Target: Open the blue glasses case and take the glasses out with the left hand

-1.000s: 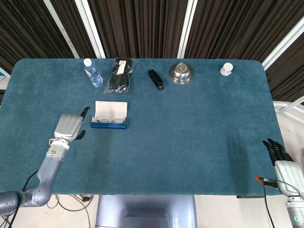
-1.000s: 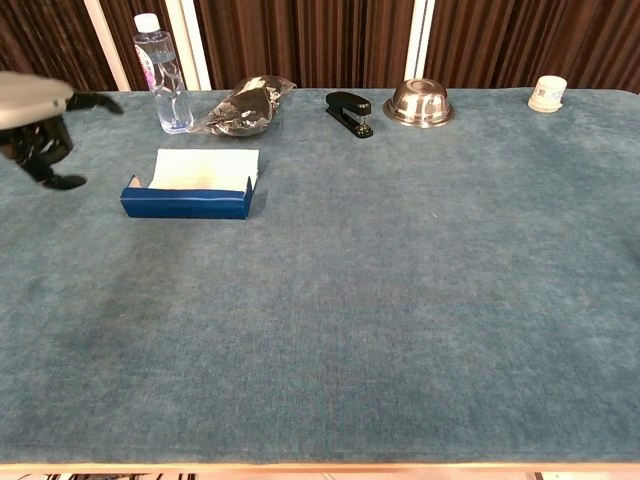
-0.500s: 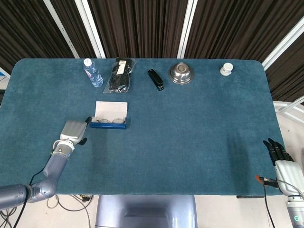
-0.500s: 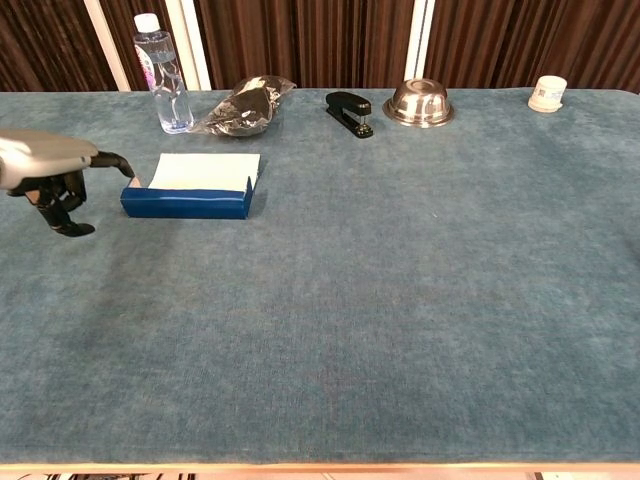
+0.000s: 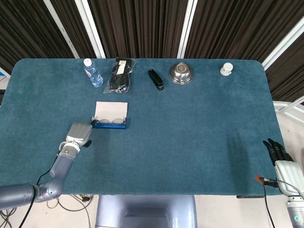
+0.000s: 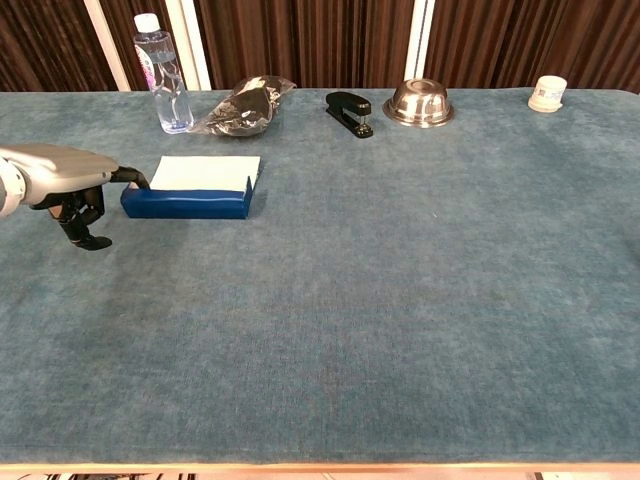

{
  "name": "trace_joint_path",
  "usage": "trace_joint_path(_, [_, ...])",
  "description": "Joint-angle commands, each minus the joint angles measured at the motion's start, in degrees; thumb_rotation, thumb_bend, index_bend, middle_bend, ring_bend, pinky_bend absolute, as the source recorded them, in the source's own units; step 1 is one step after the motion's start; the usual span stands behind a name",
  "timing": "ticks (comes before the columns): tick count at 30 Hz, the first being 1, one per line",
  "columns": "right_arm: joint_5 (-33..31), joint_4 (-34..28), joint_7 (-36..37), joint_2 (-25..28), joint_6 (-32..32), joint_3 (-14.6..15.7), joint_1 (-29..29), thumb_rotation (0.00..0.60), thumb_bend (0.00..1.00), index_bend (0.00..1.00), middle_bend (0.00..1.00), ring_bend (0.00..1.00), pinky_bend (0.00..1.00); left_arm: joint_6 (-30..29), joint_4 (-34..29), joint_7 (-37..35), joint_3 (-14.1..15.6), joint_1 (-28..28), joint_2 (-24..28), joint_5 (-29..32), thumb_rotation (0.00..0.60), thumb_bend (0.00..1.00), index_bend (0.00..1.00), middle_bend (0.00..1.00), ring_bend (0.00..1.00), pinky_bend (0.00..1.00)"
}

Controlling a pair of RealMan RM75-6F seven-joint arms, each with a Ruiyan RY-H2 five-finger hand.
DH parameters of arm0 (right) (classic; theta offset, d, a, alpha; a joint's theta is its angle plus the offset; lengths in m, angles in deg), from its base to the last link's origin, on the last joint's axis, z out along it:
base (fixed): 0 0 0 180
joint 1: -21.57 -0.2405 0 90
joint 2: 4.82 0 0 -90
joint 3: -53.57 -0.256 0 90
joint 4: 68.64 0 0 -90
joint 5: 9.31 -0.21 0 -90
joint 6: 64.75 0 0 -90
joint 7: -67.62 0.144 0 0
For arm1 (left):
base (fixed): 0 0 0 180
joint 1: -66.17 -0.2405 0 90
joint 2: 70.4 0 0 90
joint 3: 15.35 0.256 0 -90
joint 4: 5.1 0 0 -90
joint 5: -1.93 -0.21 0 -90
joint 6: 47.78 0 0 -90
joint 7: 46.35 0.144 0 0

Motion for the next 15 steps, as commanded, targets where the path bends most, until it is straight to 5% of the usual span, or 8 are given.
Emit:
trace_joint_path(1, [0.02, -0.01, 0.04, 0.0, -0.01, 0.0, 0.0, 0.6, 0.11, 0.0, 0.0, 0.0, 0.21, -0.37, -0.51, 0.22, 0.52, -0.03, 0.43, -0.22, 0.6, 0.32, 0.18, 0.85, 0.78, 0.84])
trace_joint_path(15, [-0.17, -0.18, -0.41, -0.13, 0.01, -0.06, -0.02, 0.6, 0.11, 0.0, 0.0, 0.0, 0.21, -0.58, -6.27, 1.28, 2.04, 0.75, 3.62, 1.2, 0.6, 0.32, 0.32, 0.87, 0.8, 0.85])
